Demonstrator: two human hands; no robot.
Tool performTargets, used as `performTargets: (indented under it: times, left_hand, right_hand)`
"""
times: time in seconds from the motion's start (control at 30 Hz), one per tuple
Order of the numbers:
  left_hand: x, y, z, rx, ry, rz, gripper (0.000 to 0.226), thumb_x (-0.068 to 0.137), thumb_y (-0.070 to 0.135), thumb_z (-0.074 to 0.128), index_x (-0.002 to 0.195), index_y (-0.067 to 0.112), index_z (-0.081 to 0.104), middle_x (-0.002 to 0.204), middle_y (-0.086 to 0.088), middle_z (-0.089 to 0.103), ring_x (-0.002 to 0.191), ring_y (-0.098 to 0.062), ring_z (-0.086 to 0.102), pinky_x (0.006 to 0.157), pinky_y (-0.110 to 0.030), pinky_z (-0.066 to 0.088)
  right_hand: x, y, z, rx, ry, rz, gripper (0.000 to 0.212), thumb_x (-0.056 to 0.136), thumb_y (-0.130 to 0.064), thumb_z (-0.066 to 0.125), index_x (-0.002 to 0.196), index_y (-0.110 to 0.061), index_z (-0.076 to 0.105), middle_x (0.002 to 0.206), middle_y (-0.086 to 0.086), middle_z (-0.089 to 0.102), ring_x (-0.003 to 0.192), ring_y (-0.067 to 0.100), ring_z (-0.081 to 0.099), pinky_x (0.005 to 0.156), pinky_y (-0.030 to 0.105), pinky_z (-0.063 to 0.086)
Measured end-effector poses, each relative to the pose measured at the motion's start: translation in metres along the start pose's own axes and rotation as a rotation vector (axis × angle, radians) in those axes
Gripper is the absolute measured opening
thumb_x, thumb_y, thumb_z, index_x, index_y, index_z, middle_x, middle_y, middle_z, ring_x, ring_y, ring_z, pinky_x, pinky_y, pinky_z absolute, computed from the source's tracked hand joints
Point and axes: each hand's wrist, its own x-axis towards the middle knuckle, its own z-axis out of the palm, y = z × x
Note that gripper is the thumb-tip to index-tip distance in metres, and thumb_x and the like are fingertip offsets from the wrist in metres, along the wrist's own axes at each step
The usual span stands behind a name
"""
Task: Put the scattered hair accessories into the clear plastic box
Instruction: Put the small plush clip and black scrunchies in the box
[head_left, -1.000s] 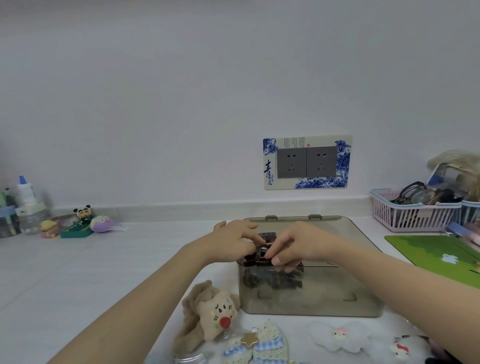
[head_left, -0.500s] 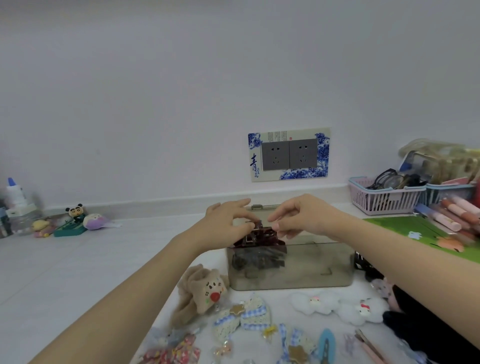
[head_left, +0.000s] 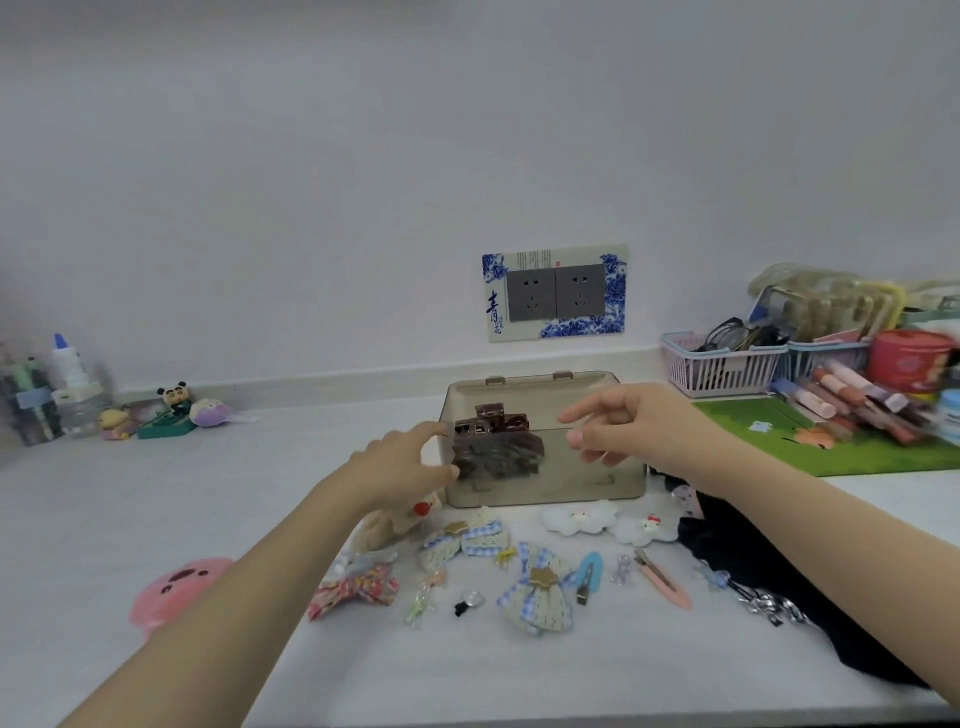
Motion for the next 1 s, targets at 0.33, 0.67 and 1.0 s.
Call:
performTargets:
  times: [0.33,0.67,1.0]
  left_hand:
    - [0.003,-0.026,0.019,-0.046,-0.024,-0.186,0.075,0.085,0.047,0.059,0.145,0.016,0.027,0.146,-0.01,0.04,0.129,-0.029,0.043,0.105,-0.038,0.037]
    - [0.003,-0.038,0.028,-0.336,0.102,-0.133,0.036,0.075,0.019,0.068,0.108,0.019,0.054,0.111,-0.009,0.061,0.082,-0.02,0.055,0.055,-0.021,0.041]
    - [-0.008,-0.012,-0.025,-0.501,0.311,0.079,0.057,0.079,0.028,0.07,0.13,0.03,0.045,0.126,-0.002,0.049,0.079,-0.017,0.056,0.046,-0.016,0.039]
  right_hand:
    - [-0.015,0.021,0.015,0.071,-0.002,0.076,0.013,0.08,-0.015,0.07,0.092,-0.02,0.069,0.064,-0.006,0.071,0.057,0.003,0.065,0.055,0.012,0.051]
    - [-0.008,0.025,0.035,0.051,-0.018,0.07,0.011,0.081,-0.018,0.069,0.089,-0.025,0.068,0.068,-0.006,0.072,0.06,0.002,0.066,0.057,0.014,0.052]
    - [0.004,0.028,0.041,-0.056,0.208,-0.053,0.011,0.081,-0.022,0.068,0.088,-0.03,0.067,0.082,-0.004,0.068,0.072,0.009,0.059,0.068,0.016,0.048]
